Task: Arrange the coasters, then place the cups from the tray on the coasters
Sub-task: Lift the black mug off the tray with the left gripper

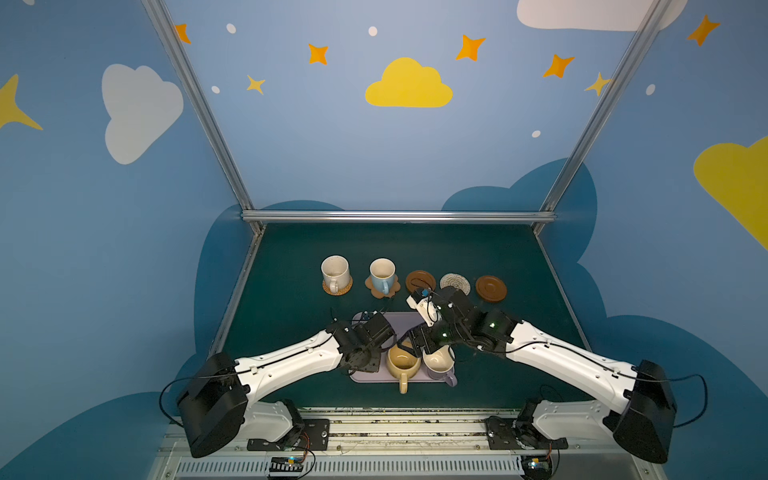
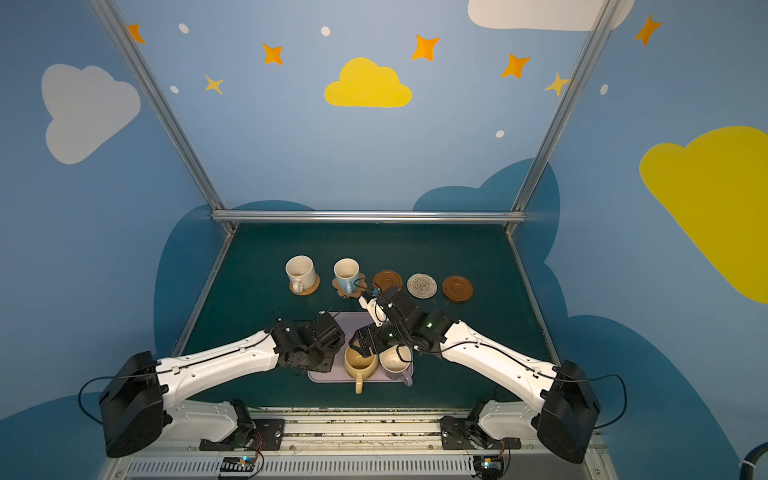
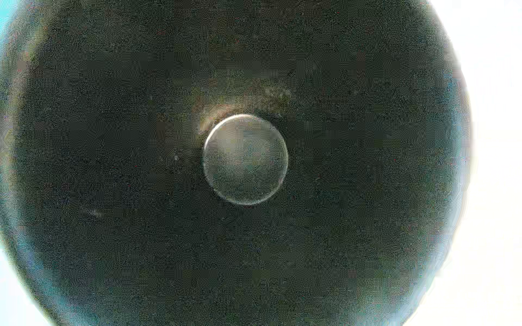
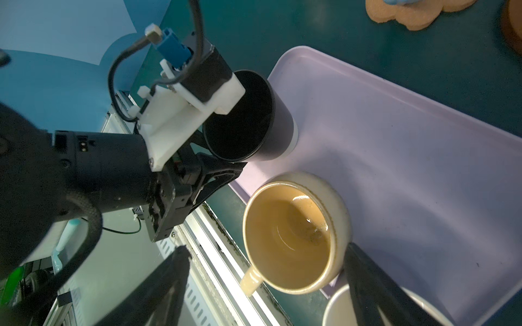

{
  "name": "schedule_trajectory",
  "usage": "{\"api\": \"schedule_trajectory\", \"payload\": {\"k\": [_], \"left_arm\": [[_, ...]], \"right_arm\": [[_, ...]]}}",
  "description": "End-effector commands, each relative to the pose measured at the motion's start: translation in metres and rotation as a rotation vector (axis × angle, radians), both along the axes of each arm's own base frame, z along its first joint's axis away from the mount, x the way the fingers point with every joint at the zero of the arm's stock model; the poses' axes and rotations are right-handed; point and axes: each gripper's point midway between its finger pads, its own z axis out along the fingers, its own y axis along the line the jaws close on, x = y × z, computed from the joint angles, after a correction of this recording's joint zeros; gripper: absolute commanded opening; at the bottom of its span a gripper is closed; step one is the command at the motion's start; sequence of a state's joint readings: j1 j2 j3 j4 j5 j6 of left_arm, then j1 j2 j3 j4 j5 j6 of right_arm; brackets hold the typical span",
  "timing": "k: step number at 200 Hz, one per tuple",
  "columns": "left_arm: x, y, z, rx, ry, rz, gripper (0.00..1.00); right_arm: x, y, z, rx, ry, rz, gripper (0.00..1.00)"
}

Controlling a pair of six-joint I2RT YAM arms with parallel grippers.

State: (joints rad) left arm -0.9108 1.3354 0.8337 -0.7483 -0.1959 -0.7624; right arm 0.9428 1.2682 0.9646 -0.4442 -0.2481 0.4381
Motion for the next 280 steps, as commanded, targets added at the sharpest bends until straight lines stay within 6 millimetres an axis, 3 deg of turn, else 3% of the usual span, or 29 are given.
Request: {"api": "schedule_trajectory", "payload": {"k": [1, 121, 209, 280], "left_arm": [[0.006, -0.001, 0.0, 0.003, -0.024, -0.003, 0.31], [0.01, 0.004, 0.016, 0.023, -0.052, 0.013, 0.03], [0.014, 0.007, 0.044, 0.009, -0.107, 0.018, 0.03], [0.021, 0.013, 0.079, -0.01, -0.188, 0.032, 0.03]], "right_arm": [[0.0, 0.001, 0.003, 0.014, -0.016, -0.004, 0.86], [-0.001, 0.003, 0.003, 0.026, -0.002, -0.005, 0.88], [0.005, 0.006, 0.018, 0.071, -0.004, -0.049, 0.93], [0.017, -0.001, 0.04, 0.103, -0.093, -0.096, 0.93]]}}
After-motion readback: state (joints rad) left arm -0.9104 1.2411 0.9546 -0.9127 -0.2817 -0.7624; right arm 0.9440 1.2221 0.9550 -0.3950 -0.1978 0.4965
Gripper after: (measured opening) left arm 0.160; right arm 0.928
